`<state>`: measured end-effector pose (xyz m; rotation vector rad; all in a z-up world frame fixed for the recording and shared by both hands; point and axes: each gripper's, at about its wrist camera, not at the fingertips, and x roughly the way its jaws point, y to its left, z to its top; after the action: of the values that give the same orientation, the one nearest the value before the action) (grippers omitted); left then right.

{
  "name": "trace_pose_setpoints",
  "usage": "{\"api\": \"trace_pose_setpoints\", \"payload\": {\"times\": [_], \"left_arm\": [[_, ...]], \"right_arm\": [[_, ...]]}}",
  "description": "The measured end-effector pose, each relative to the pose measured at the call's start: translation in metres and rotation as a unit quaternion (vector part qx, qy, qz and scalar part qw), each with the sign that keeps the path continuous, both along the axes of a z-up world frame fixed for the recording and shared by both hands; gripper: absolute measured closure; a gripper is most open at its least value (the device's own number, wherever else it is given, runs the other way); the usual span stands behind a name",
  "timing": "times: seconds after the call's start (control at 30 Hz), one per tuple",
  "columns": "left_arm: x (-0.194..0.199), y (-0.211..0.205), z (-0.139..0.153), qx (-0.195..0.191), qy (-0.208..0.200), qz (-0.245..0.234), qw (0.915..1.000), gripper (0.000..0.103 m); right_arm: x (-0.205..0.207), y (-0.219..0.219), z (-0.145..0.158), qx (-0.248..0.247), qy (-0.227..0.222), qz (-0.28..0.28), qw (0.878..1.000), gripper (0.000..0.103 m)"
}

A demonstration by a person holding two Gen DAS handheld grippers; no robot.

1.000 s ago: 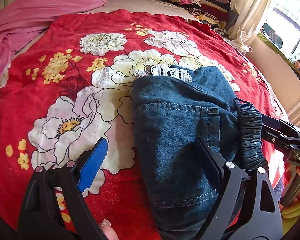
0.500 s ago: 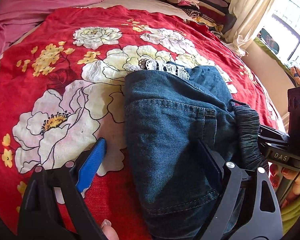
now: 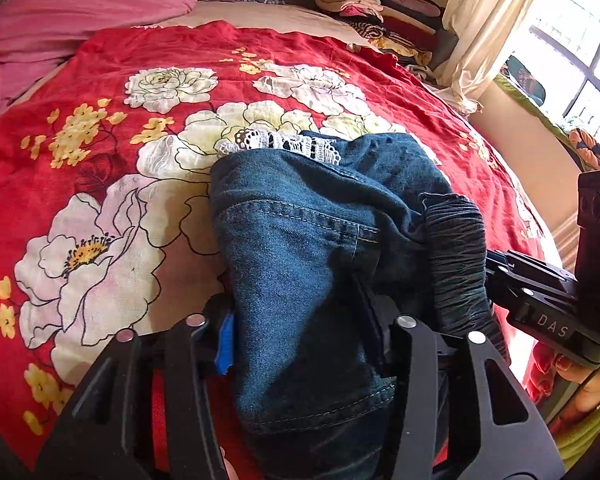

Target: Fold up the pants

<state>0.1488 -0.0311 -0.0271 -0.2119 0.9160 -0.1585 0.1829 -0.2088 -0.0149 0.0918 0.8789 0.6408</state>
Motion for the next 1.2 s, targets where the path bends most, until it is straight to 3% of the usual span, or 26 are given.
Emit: {"api": "trace_pose_setpoints", "payload": {"times": [0.03, 0.13, 0.5, 0.9, 1.2], "left_arm": [[-0.002, 0.001, 0.003, -0.002, -0.004, 0.003, 1.0, 0.076], [-0.007, 0.004, 0.011, -0.009, -0.012, 0.007, 0.9999, 0.082], [-0.007, 0.008, 0.048, -0.006, -0.04, 0.004, 0.9992, 0.083], [0.044, 0.02, 0.081, 0.028, -0.07, 0.019, 0.997, 0.083], [0.081, 0.022, 0.081, 0.044, -0.084, 0.025, 0.9952, 0.083]], "right_arm": [[-0.004, 0.003, 0.004, -0.002, -0.008, 0.003, 1.0, 0.086], [-0.012, 0.013, 0.017, -0.021, -0.029, 0.018, 0.999, 0.086], [-0.009, 0.038, 0.052, -0.019, -0.068, 0.04, 0.997, 0.088], [0.046, 0.063, 0.074, -0.018, -0.093, 0.022, 0.995, 0.088], [0.088, 0.069, 0.068, -0.03, -0.099, -0.003, 0.995, 0.088]]}}
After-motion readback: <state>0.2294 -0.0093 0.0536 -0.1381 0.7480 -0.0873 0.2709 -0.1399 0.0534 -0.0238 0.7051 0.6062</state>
